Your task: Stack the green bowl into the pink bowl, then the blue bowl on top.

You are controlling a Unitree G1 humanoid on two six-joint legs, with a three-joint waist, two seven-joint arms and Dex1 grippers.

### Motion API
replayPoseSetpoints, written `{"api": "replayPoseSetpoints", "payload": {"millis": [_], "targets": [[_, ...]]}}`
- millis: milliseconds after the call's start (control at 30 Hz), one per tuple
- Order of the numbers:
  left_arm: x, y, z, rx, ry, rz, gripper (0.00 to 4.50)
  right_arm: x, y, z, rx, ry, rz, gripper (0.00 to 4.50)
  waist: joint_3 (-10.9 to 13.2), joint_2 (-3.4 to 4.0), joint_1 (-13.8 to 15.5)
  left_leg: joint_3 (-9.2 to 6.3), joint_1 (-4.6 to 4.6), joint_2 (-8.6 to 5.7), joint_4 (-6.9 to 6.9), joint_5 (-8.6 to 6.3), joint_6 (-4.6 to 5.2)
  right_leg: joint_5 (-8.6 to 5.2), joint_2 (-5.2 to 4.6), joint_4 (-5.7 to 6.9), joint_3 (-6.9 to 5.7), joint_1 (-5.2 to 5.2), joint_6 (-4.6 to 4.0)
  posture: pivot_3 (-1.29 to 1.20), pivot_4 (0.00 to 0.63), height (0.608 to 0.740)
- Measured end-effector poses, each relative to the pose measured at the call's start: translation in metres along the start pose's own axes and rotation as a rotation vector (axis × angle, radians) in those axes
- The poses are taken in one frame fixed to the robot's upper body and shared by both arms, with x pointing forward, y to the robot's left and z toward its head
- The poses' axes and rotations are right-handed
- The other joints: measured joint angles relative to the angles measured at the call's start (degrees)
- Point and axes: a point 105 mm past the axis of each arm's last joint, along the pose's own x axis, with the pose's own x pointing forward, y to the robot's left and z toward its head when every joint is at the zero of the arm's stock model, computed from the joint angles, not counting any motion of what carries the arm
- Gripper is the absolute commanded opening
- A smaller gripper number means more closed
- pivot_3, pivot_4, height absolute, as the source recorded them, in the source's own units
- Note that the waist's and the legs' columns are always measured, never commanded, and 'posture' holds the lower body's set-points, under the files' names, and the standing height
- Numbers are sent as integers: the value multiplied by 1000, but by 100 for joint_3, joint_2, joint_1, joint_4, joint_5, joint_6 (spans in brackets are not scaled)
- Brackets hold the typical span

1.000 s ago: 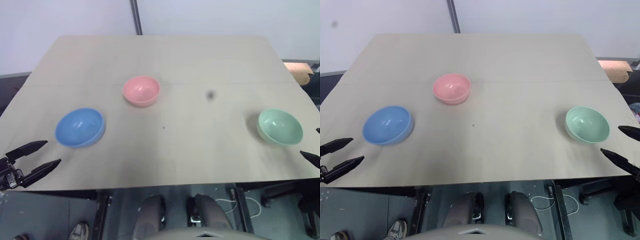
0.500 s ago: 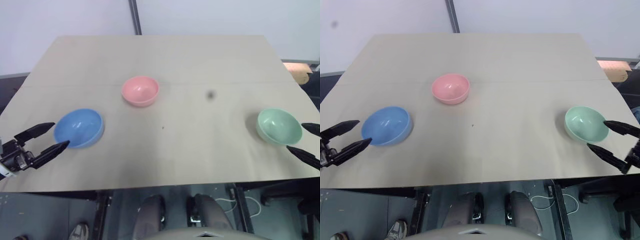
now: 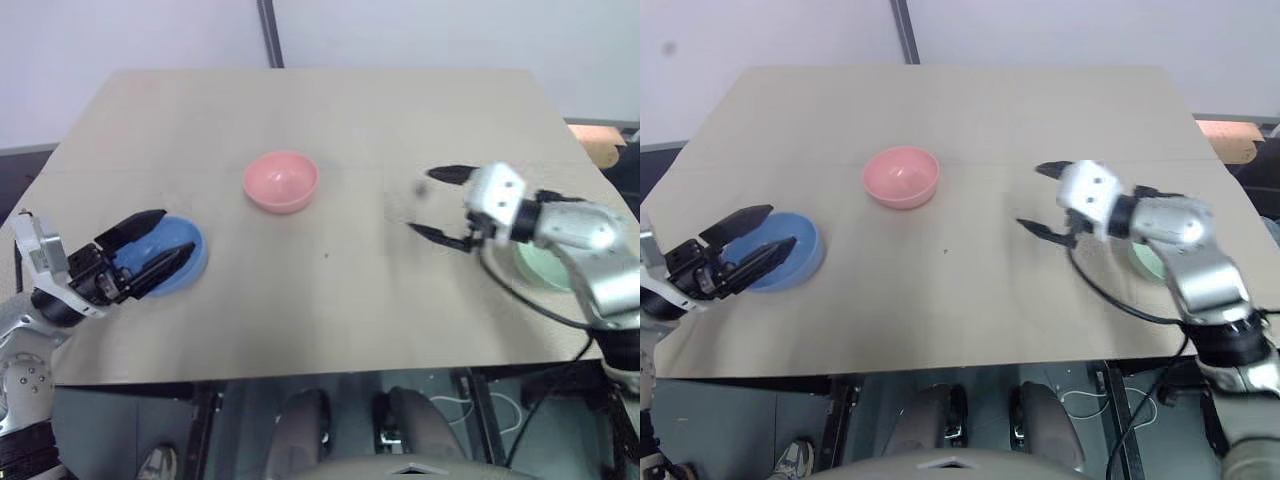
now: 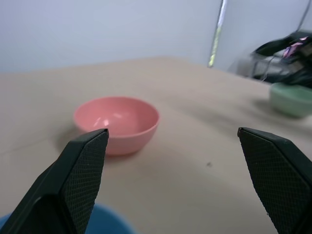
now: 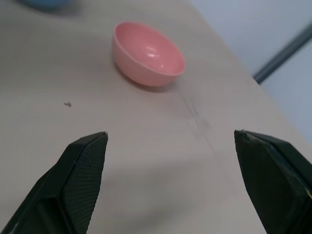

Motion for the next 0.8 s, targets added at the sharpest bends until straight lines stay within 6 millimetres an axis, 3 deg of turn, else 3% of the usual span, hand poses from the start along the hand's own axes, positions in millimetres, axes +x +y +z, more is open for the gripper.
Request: {"api": "replayPoseSetpoints", "payload": {"millis": [167,300,367,433,533,567,667,800], "targets": [[4,2,-4,59,33,25,4473,67,7,6,-104,-27,93,4500,-1,-1,-15,-1,1,-1,3,1,0,3,1,4,0,3,-5,0,150,740],[19,11,-16,173,154,182,4473,80,15,8,-64,-84,119,4500,0,-10,93,-9,-14,-6,10,-4,9,5,-11,-2,-9,3,-6,0,150,740],[37,10,-8,252,174,200,4473,64,9,18,52,-200,78,4500,0,-13,152,-15,-22,-9,15,-8,14,6,-18,-4,-16,4,-5,0,150,740],[67,7,12,362,220,195,4473,30,8,21,148,-268,63,4500,-2,-21,252,-47,-40,-14,26,-8,14,6,-24,-10,-49,9,-6,0,150,740],[93,13,38,548,350,266,4473,-21,15,5,275,-215,27,4500,-1,-9,191,-51,-36,-23,26,-8,15,5,-31,-3,-52,14,-4,0,150,740],[93,13,38,556,360,268,4473,-23,16,5,281,-212,26,4500,-1,-8,188,-52,-35,-23,25,-8,15,5,-30,-3,-53,14,-4,0,150,740],[118,7,26,702,556,153,4473,-63,33,-11,413,-117,-33,4500,4,0,141,-44,-12,-22,3,-1,3,2,-19,2,-43,18,-4,0,150,740],[137,9,13,830,683,57,4473,-91,40,-14,464,-54,-132,4500,8,7,59,-42,-2,-16,-4,3,-4,-10,-4,6,-35,18,16,0,150,740]]}}
